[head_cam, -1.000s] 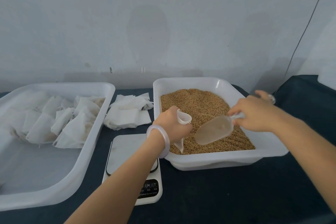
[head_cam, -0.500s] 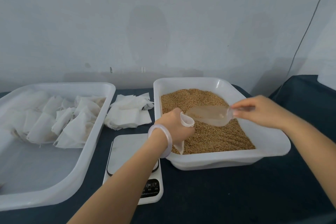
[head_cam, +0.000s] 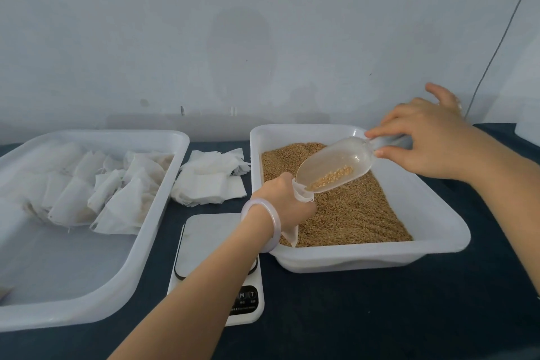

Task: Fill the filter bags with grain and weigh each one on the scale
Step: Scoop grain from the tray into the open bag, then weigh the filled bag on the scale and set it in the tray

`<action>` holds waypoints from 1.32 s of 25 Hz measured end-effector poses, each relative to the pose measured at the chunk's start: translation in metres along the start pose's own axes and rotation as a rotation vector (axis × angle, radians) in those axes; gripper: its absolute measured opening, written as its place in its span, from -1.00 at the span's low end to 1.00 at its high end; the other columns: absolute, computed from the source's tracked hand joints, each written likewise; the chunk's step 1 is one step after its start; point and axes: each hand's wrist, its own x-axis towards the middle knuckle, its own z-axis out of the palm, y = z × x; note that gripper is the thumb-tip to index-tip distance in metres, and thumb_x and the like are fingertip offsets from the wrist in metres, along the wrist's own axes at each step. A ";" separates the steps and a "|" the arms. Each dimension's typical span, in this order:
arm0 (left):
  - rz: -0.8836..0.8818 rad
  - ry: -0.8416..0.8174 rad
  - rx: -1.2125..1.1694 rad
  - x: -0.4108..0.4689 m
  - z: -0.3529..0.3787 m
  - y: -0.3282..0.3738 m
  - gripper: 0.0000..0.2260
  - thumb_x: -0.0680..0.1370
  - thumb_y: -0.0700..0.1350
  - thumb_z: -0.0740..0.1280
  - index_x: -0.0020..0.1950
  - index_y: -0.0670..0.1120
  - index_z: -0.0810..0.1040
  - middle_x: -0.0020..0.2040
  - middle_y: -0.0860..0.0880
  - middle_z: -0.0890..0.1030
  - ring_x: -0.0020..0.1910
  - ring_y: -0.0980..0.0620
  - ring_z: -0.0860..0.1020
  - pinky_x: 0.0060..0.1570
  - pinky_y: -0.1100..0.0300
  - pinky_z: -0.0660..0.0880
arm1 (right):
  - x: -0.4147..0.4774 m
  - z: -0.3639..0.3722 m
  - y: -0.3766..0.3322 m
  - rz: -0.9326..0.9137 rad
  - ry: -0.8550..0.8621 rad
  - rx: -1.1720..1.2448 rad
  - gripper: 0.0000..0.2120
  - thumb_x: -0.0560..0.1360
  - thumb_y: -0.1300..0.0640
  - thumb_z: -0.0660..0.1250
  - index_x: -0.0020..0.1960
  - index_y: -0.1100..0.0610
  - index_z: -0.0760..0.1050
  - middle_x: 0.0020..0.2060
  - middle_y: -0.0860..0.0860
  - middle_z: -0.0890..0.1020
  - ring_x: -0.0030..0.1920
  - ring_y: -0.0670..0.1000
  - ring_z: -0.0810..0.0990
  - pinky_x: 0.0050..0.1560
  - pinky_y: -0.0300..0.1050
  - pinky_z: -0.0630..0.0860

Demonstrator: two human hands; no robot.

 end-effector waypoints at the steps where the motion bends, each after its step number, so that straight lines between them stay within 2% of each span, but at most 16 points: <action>1: 0.002 0.002 0.001 0.000 0.000 0.000 -0.73 0.41 0.08 0.31 -0.01 0.00 0.36 -0.18 0.06 0.49 -0.25 0.07 0.50 -0.38 0.19 0.35 | 0.000 -0.001 -0.003 -0.024 0.021 -0.005 -0.73 0.46 -0.03 0.33 0.15 -0.12 0.58 0.03 -0.08 0.58 0.18 0.01 0.44 0.43 -0.01 -0.29; 5: -0.004 0.012 -0.022 -0.001 0.000 0.001 -0.66 0.43 0.10 0.29 0.13 -0.01 0.39 -0.14 0.06 0.51 -0.20 0.08 0.52 -0.34 0.19 0.39 | 0.001 -0.005 -0.010 -0.064 0.063 -0.052 -0.73 0.44 0.01 0.37 0.13 -0.07 0.61 0.00 -0.03 0.60 0.14 0.06 0.45 0.43 0.03 -0.28; 10: -0.007 0.015 -0.031 -0.001 0.000 0.001 -0.69 0.41 0.07 0.31 0.08 -0.01 0.37 -0.16 0.07 0.48 -0.20 0.06 0.50 -0.36 0.19 0.36 | 0.001 0.007 0.003 0.007 0.036 -0.008 -0.72 0.43 -0.07 0.34 0.13 -0.12 0.59 0.03 -0.07 0.59 0.19 0.04 0.45 0.42 -0.01 -0.23; 14: 0.023 0.013 -0.066 -0.001 0.000 -0.003 -0.79 0.46 0.03 0.27 0.01 0.03 0.31 -0.20 0.08 0.44 -0.26 0.09 0.44 -0.35 0.18 0.33 | -0.003 0.044 0.018 0.280 -0.243 -0.012 -0.71 0.46 -0.19 0.30 0.18 -0.23 0.51 0.15 -0.15 0.59 0.25 0.04 0.45 0.43 0.13 0.08; 16: 0.059 0.025 -0.113 0.000 -0.001 -0.003 -0.88 0.52 0.00 0.23 -0.09 -0.02 0.34 -0.23 0.04 0.47 -0.26 0.01 0.46 -0.28 0.13 0.38 | -0.012 0.076 0.013 0.307 -0.380 0.016 -0.73 0.49 -0.22 0.24 0.17 -0.26 0.49 0.16 -0.22 0.57 0.31 0.02 0.42 0.45 0.23 0.03; 19: 0.064 0.023 -0.372 -0.005 -0.006 0.000 -0.90 0.56 -0.06 0.23 -0.11 -0.06 0.45 -0.21 0.06 0.59 -0.17 -0.01 0.56 -0.15 0.12 0.48 | -0.020 0.107 -0.004 0.316 -0.464 0.113 -0.71 0.53 -0.18 0.22 0.23 -0.20 0.48 0.22 -0.21 0.55 0.32 -0.04 0.42 0.46 0.26 -0.13; 21: 0.042 0.043 -0.590 -0.010 -0.013 0.003 -0.87 0.57 -0.08 0.25 -0.05 -0.08 0.56 -0.14 0.03 0.65 -0.09 -0.01 0.60 -0.10 0.16 0.53 | -0.022 0.113 -0.013 0.291 -0.470 0.084 -0.67 0.52 -0.17 0.25 0.26 -0.16 0.48 0.22 -0.15 0.55 0.34 0.01 0.40 0.44 0.28 -0.12; 23: 0.066 0.126 -0.626 -0.012 -0.026 0.005 -0.83 0.54 -0.03 0.30 -0.06 -0.09 0.63 -0.15 -0.04 0.64 -0.13 -0.01 0.58 -0.11 0.16 0.54 | -0.020 0.108 -0.025 0.248 -0.337 0.195 -0.58 0.48 -0.19 0.28 0.30 -0.10 0.45 0.26 -0.14 0.52 0.32 -0.04 0.41 0.41 0.18 0.15; 24: 0.076 0.168 -0.616 -0.010 -0.034 0.006 -0.80 0.53 -0.01 0.33 -0.08 -0.12 0.65 -0.21 -0.09 0.62 -0.19 -0.02 0.56 -0.14 0.13 0.52 | -0.016 0.102 -0.035 0.219 -0.257 0.360 -0.52 0.45 -0.24 0.30 0.30 -0.07 0.46 0.24 -0.16 0.53 0.24 -0.13 0.47 0.30 0.01 0.37; 25: 0.081 0.203 -0.610 -0.009 -0.043 0.007 -0.76 0.51 0.00 0.36 -0.11 -0.19 0.64 -0.28 -0.15 0.56 -0.27 -0.03 0.50 -0.19 0.11 0.47 | -0.013 0.092 -0.050 0.203 -0.209 0.574 -0.44 0.38 -0.32 0.30 0.28 -0.07 0.47 0.17 -0.20 0.56 0.11 -0.23 0.51 0.09 -0.21 0.47; 26: 0.080 0.225 -0.609 -0.008 -0.052 0.009 -0.72 0.50 -0.01 0.38 -0.15 -0.25 0.61 -0.33 -0.17 0.48 -0.32 -0.02 0.44 -0.24 0.12 0.41 | -0.009 0.081 -0.067 0.168 -0.175 0.757 -0.37 0.28 -0.41 0.30 0.25 -0.10 0.49 0.06 -0.25 0.59 -0.02 -0.31 0.53 -0.10 -0.35 0.44; 27: 0.073 0.229 -0.608 -0.008 -0.060 0.010 -0.71 0.48 -0.02 0.38 -0.18 -0.27 0.59 -0.36 -0.15 0.45 -0.36 -0.01 0.41 -0.29 0.12 0.37 | -0.005 0.072 -0.085 0.127 -0.135 0.869 -0.35 0.21 -0.47 0.31 0.19 -0.15 0.51 -0.05 -0.28 0.60 -0.09 -0.32 0.54 -0.21 -0.39 0.42; 28: 0.064 0.232 -0.601 -0.009 -0.067 0.010 -0.75 0.46 -0.04 0.38 -0.25 -0.23 0.59 -0.40 -0.11 0.47 -0.39 -0.02 0.43 -0.32 0.12 0.39 | 0.000 0.069 -0.100 0.097 -0.099 0.918 -0.41 0.18 -0.46 0.35 0.10 -0.19 0.52 -0.11 -0.29 0.61 -0.13 -0.32 0.54 -0.27 -0.42 0.42; 30: 0.034 0.268 -0.580 -0.014 -0.078 0.003 -0.77 0.45 -0.07 0.38 -0.41 -0.07 0.59 -0.45 -0.03 0.54 -0.40 -0.02 0.51 -0.31 0.09 0.49 | 0.013 0.069 -0.124 0.074 -0.095 1.004 -0.59 0.24 -0.31 0.42 0.01 -0.13 0.55 -0.14 -0.27 0.62 -0.17 -0.26 0.57 -0.27 -0.40 0.45; 32: 0.020 0.269 -0.586 -0.020 -0.090 -0.014 -0.77 0.45 -0.07 0.41 -0.42 -0.01 0.60 -0.41 0.00 0.59 -0.36 0.02 0.57 -0.24 0.05 0.57 | 0.024 0.072 -0.144 0.036 -0.146 1.093 -0.82 0.39 -0.10 0.43 -0.06 -0.05 0.59 -0.20 -0.12 0.66 -0.21 -0.09 0.61 -0.23 -0.14 0.54; 33: 0.026 0.237 -0.602 -0.024 -0.097 -0.024 -0.82 0.46 -0.04 0.43 -0.35 0.01 0.62 -0.35 0.01 0.62 -0.34 0.06 0.59 -0.25 0.09 0.60 | 0.028 0.074 -0.151 0.019 -0.174 1.129 -0.96 0.44 0.00 0.41 -0.15 -0.05 0.60 -0.29 -0.09 0.64 -0.29 -0.03 0.57 -0.28 -0.07 0.48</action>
